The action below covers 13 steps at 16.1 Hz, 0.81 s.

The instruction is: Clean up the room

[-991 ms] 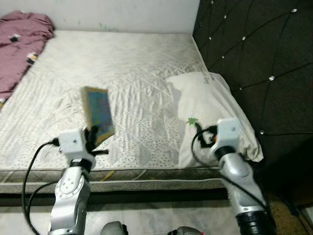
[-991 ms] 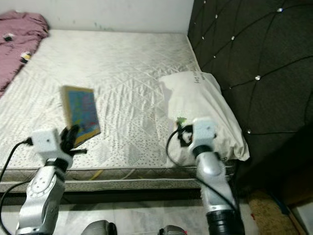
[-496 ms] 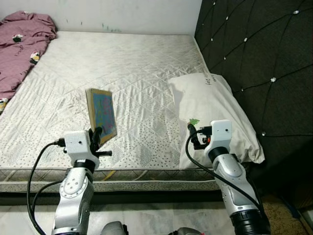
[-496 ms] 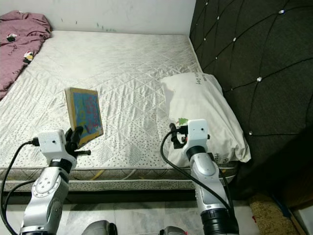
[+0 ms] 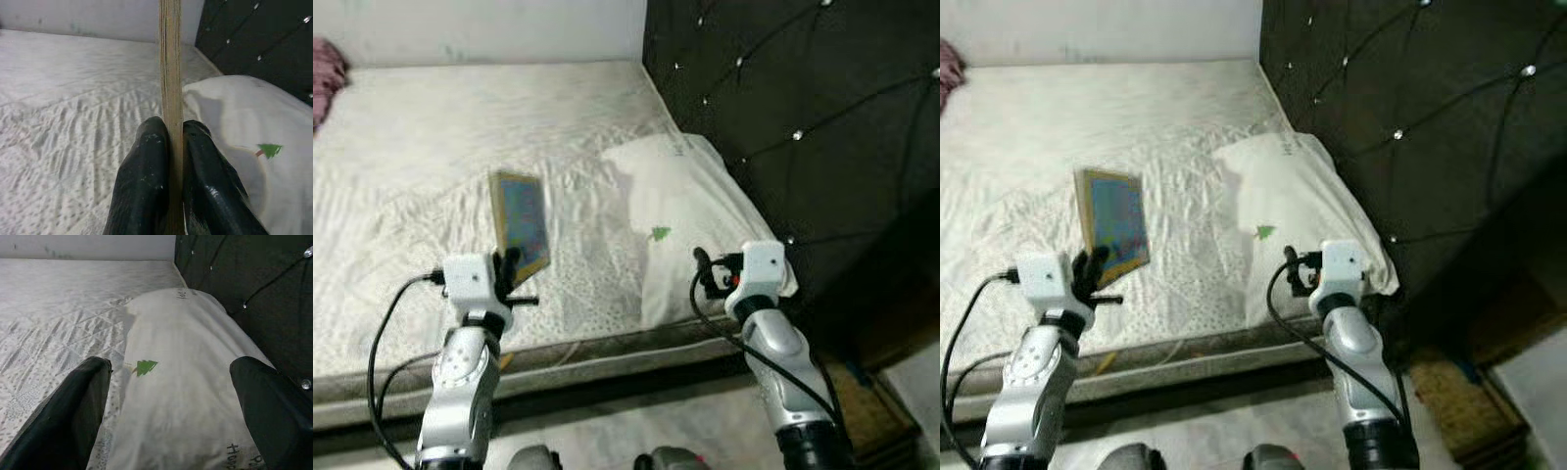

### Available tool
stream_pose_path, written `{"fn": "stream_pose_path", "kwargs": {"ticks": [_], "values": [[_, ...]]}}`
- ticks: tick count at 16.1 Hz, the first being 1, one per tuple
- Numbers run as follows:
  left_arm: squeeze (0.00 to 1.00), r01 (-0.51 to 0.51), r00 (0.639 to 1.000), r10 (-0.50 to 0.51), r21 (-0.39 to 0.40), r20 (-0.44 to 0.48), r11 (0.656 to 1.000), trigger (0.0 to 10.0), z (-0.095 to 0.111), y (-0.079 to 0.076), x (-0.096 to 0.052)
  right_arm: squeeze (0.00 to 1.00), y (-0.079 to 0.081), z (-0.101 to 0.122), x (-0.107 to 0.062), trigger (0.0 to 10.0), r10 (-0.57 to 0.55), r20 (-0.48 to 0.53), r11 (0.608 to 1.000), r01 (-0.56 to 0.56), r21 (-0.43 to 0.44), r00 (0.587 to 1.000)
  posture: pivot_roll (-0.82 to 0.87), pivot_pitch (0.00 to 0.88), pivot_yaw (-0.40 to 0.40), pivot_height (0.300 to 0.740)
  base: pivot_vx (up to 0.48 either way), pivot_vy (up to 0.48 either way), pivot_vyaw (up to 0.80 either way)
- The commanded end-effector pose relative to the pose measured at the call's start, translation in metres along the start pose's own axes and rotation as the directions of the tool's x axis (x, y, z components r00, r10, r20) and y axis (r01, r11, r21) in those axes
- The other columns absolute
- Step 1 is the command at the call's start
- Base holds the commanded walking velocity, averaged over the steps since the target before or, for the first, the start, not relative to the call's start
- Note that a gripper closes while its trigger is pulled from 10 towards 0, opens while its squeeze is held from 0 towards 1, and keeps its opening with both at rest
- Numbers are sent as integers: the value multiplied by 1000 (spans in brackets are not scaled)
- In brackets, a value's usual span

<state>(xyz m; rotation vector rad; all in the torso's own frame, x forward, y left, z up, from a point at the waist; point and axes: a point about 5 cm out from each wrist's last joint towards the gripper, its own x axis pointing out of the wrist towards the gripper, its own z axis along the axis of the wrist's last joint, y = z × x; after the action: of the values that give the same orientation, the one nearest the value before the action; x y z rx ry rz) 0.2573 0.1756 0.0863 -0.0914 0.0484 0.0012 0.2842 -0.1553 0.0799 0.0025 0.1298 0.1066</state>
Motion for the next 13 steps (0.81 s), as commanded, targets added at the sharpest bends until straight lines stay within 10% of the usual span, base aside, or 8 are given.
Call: {"fn": "stream_pose_path", "kwargs": {"ticks": [1, 13], "values": [[0, -7, 999, 7, 6, 33, 1000, 10000, 8, 3, 1, 0, 1, 6, 1, 10000, 6, 21, 1000, -6, 1, 1000, -25, 0, -20, 740, 0, 0, 0], [0, -4, 999, 5, -5, 37, 1000, 10000, 9, 2, 0, 0, 0, 10, -1, 10000, 13, 25, 1000, -12, -10, 1000, -34, 10, -28, 740, 0, 134, 0]]}}
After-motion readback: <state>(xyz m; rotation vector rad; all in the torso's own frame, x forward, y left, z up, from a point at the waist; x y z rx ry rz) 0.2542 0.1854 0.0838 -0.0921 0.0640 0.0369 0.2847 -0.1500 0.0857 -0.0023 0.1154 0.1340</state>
